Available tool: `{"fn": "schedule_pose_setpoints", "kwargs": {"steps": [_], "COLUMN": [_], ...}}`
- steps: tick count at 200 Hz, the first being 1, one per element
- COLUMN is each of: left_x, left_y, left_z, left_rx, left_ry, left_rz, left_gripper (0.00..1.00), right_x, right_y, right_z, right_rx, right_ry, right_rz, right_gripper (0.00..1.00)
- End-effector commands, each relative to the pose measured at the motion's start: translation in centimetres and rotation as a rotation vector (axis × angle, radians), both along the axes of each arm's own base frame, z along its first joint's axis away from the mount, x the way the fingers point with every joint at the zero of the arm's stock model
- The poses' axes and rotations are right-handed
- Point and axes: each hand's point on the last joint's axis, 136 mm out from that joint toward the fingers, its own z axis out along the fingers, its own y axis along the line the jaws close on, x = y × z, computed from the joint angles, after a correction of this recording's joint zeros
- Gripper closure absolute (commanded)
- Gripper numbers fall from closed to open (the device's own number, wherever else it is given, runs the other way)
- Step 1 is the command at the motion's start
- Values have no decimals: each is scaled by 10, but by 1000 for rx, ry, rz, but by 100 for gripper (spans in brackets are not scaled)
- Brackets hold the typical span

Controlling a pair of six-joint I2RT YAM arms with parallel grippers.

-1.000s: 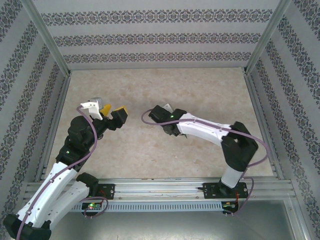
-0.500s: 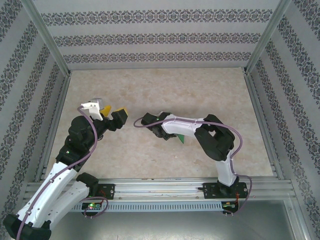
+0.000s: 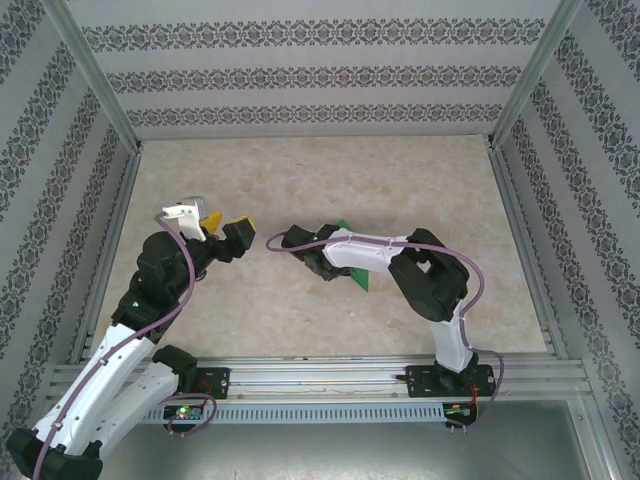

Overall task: Fold a paper plane with a square sheet of paper (fold left side to right side)
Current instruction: Turn over the paper at the center of the table.

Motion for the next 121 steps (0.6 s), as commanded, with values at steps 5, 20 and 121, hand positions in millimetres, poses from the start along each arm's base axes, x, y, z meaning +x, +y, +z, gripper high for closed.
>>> {"fn": "schedule_pose_setpoints", "kwargs": {"steps": [5, 20, 121], "left_x": [1, 1, 5], "left_y": [5, 4, -6], "left_z": [0, 0, -6], "left_rx": [5, 2, -16], "left_ry": [-2, -3, 20], "left_rz": [16, 14, -29], "left_gripper": [11, 11, 13], "right_x": [3, 3, 5], "right_y": [8, 10, 6], "right_z": [28, 36, 118], "right_rx": [118, 176, 779], "right_ry": [-40, -42, -210], "right_rz": [-16, -24, -61], "right_gripper": [35, 26, 2]}}
